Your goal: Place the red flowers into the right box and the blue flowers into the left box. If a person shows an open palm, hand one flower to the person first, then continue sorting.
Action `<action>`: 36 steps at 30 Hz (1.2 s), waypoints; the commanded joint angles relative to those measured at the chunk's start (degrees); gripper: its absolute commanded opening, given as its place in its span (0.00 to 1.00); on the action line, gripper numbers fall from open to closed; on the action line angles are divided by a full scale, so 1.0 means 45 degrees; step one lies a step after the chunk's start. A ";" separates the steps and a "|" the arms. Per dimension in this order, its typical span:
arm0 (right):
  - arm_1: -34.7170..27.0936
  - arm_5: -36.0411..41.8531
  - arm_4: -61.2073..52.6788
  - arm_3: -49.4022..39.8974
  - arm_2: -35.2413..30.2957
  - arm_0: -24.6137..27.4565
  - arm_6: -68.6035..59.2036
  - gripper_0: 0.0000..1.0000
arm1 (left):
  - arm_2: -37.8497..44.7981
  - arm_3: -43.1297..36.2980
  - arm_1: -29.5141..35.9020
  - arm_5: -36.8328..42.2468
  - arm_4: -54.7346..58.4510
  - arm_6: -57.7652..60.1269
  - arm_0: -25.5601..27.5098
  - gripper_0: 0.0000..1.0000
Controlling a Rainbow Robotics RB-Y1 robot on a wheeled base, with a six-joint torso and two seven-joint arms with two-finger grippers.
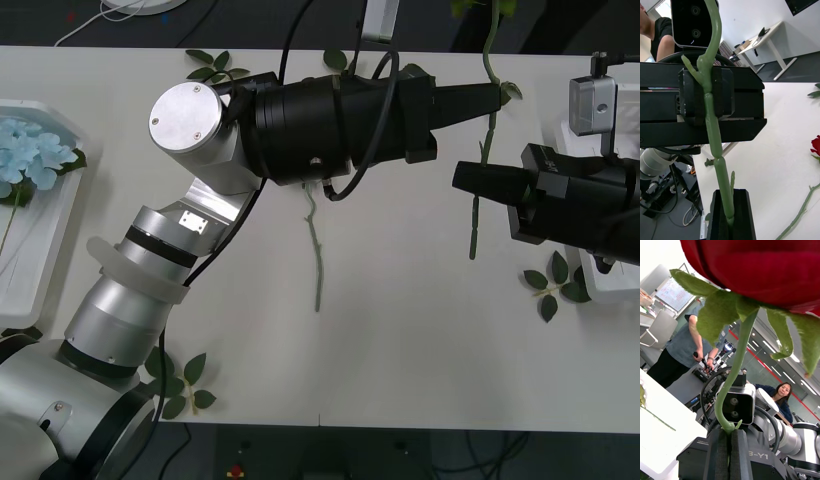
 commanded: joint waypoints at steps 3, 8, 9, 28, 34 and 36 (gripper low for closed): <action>0.0336 -0.0021 -0.0176 -0.0126 0.0059 -0.0364 -0.0051 0.00 | -0.0296 -0.0194 0.0219 -0.0099 0.0234 -0.0901 -0.0152 0.00; 0.0336 -0.0021 -0.0215 -0.0126 0.0059 -0.0364 -0.0031 0.00 | -0.0296 -0.0194 0.0219 -0.0099 0.0234 -0.0901 -0.0152 0.00; 0.0336 -0.0021 -0.0215 -0.0126 0.0059 -0.0364 -0.0051 0.00 | -0.0296 -0.0194 0.0219 -0.0099 0.0234 -0.0901 -0.0152 0.00; 0.0336 -0.0021 -0.0234 -0.0106 0.0059 -0.0364 -0.0012 0.00 | -0.0296 -0.0194 0.0219 -0.0099 0.0234 -0.0901 -0.0152 1.00; 0.0355 -0.0060 -0.0234 -0.0106 0.0040 -0.0364 -0.0012 0.00 | -0.0296 -0.0194 0.0219 -0.0099 0.0234 -0.0901 -0.0152 1.00; 0.0336 -0.0099 -0.0176 -0.0106 -0.0117 -0.0364 0.0008 0.00 | -0.0296 -0.0194 0.0219 -0.0099 0.0234 -0.0901 -0.0152 1.00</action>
